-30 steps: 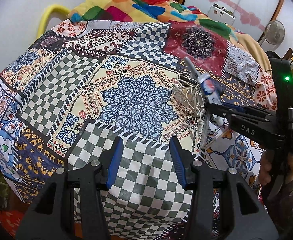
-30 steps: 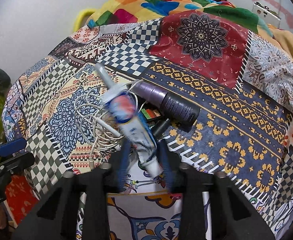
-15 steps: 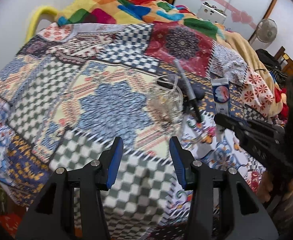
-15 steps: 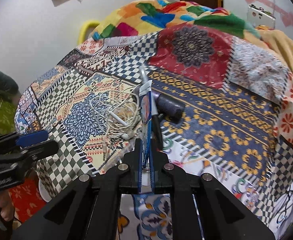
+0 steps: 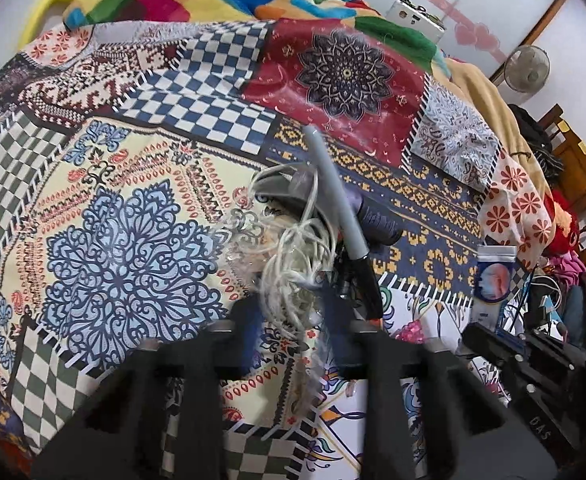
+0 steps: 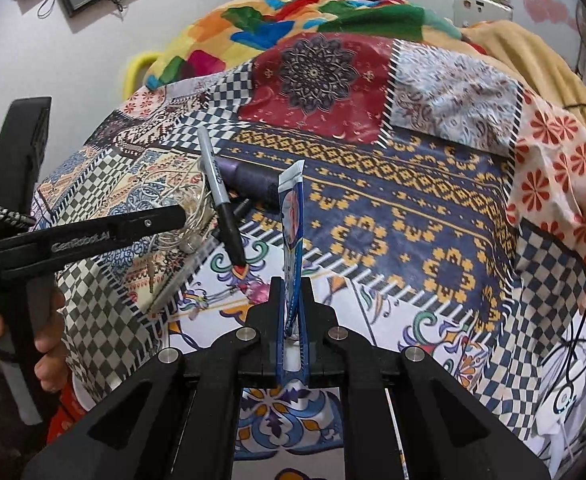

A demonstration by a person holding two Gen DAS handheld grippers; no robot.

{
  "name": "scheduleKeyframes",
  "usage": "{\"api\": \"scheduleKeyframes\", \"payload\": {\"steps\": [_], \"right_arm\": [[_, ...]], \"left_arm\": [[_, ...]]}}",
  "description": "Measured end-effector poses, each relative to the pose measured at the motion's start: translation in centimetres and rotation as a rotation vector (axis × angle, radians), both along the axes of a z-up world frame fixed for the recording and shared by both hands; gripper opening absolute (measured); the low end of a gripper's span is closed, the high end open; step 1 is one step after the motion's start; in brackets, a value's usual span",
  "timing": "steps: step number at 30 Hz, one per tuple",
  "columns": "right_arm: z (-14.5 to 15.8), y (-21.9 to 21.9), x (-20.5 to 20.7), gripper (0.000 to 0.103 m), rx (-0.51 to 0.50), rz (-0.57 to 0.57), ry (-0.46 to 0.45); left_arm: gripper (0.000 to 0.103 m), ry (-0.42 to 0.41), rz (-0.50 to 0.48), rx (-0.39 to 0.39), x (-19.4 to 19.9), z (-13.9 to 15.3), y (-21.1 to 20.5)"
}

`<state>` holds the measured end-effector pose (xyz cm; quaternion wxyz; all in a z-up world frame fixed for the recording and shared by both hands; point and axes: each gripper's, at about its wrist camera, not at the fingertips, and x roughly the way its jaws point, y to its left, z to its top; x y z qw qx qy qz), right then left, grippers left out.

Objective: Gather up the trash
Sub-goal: 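Grasp the white earphone cable with the left tool while the right tool holds the toothpaste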

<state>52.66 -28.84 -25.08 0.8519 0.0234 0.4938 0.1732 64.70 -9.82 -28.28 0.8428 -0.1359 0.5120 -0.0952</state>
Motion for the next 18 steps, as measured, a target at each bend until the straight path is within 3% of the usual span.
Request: {"api": "scheduleKeyframes", "payload": {"steps": [2,13,18], "right_arm": [[0.1,-0.2,-0.1,0.006,0.005,-0.006,0.001],[3.5,0.9,-2.0,0.006,0.031,0.014,-0.042],[4.8,1.4,-3.2,0.006,0.029,0.022,-0.058]], "left_arm": [[0.009,-0.017,-0.006,-0.026,-0.5,0.3,0.2],[0.008,-0.095,-0.05,0.015,-4.9,6.0,2.0],[0.008,-0.032,-0.045,0.061,-6.2,4.7,3.2]]}}
